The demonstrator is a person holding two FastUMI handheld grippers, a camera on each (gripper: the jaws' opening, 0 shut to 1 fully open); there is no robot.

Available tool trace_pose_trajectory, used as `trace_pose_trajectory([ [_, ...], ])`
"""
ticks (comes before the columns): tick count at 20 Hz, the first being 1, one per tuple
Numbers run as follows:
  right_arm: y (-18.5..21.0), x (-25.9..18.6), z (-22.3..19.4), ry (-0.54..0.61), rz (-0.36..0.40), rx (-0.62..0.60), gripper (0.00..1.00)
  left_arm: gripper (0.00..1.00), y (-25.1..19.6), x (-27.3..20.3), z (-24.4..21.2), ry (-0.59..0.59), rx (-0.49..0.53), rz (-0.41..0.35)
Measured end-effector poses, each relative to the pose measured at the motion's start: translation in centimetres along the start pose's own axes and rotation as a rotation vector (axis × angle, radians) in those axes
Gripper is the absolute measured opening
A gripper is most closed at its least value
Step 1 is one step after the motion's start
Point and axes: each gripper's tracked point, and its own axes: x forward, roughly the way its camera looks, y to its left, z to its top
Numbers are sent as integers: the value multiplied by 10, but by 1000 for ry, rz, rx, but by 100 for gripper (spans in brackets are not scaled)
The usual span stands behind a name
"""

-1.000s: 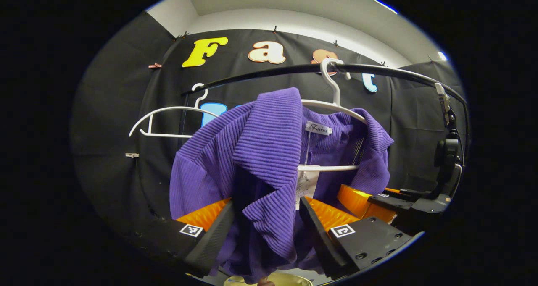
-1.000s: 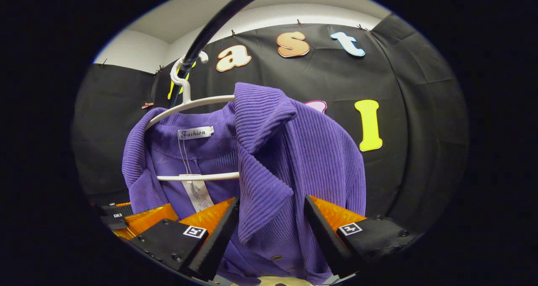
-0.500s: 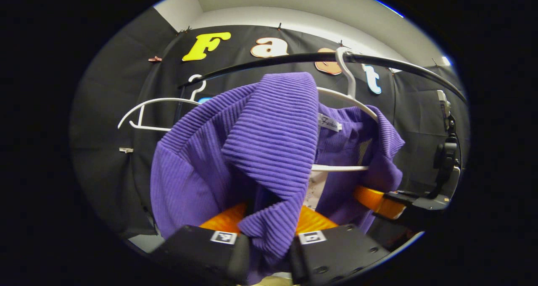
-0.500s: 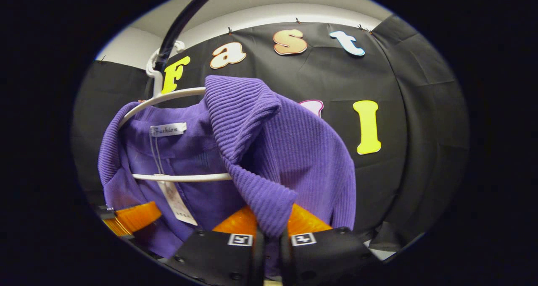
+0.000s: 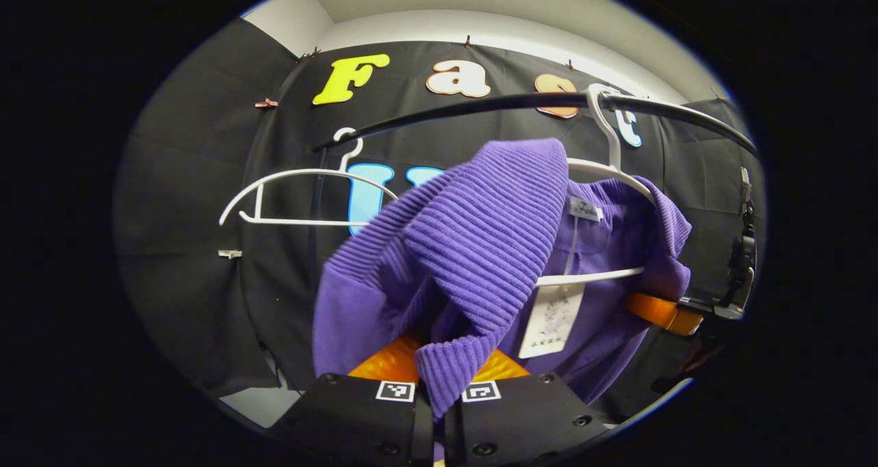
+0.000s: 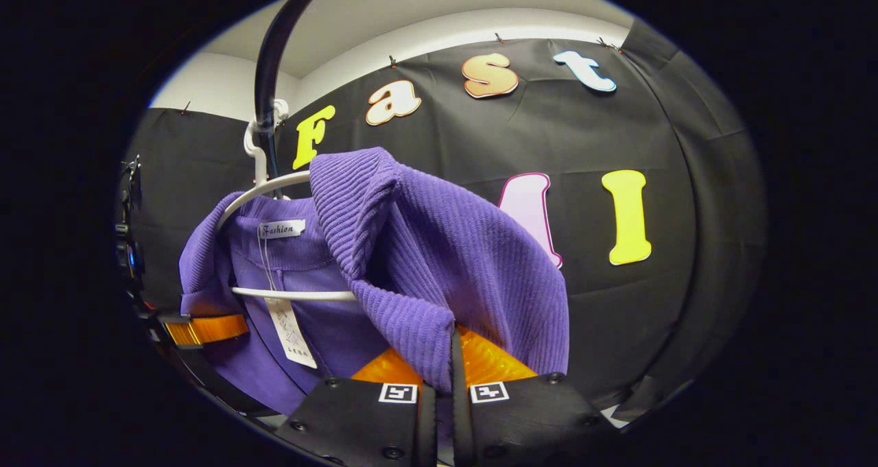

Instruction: Grasp the clothes on the hanger with both hands and then place them into the laundry hamper below.

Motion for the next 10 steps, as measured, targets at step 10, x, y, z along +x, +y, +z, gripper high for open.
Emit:
trace_pose_trajectory([
  [10, -42, -30, 46, -135, -35, 65, 13, 12, 35, -43, 46, -34, 109, 82],
])
